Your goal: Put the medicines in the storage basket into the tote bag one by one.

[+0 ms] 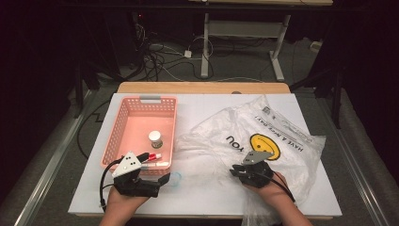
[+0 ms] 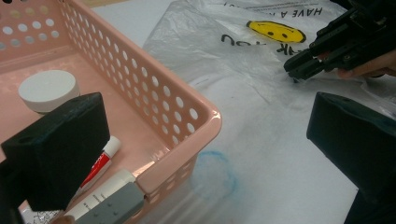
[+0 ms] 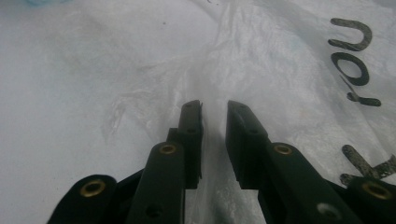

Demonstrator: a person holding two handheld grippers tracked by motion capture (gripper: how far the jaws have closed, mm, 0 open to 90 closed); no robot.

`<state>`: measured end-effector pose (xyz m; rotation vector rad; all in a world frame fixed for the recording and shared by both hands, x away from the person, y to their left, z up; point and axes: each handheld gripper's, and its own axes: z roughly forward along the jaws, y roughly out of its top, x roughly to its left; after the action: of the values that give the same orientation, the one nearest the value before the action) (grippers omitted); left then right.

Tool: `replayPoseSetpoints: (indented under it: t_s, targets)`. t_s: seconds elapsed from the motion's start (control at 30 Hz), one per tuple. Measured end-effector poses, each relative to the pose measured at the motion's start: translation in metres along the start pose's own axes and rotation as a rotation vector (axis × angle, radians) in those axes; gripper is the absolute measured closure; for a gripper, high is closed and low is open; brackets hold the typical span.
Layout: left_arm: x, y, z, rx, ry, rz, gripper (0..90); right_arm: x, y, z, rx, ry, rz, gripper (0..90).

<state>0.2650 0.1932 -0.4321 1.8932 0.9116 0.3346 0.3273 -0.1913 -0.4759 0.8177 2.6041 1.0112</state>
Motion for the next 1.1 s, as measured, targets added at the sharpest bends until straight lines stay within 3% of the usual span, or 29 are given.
replayPoseSetpoints:
  t_s: [0.17, 0.23, 0.33, 0.47, 0.67, 0.8, 1.1]
  targets:
    - [-0.001, 0.000, -0.002, -0.002, 0.002, 0.005, 0.0, 0.005, 0.001, 0.003, 0.016, 0.051, -0.026, 59.5]
    - [0.000, 0.000, -0.002, -0.003, 0.003, 0.004, 0.0, 0.008, 0.001, 0.004, 0.016, 0.048, -0.022, 57.3]
    - [0.000, 0.000, -0.002, -0.001, 0.001, 0.006, 0.0, 0.008, 0.002, 0.004, 0.022, 0.025, -0.031, 66.2]
    - [0.000, 0.000, -0.001, 0.002, -0.001, 0.009, 0.0, 0.002, 0.001, 0.004, 0.014, 0.020, 0.015, 78.3]
    - [0.000, 0.000, -0.001, 0.003, -0.002, 0.010, 0.0, -0.003, 0.000, 0.004, 0.009, 0.012, 0.040, 89.1]
    - [0.000, 0.000, -0.001, 0.002, -0.001, 0.009, 0.0, -0.003, 0.000, 0.004, 0.008, 0.011, 0.040, 90.0]
    - [0.000, 0.000, -0.001, 0.000, 0.002, 0.012, 0.0, -0.005, 0.001, -0.006, -0.062, -0.022, 0.023, 90.0]
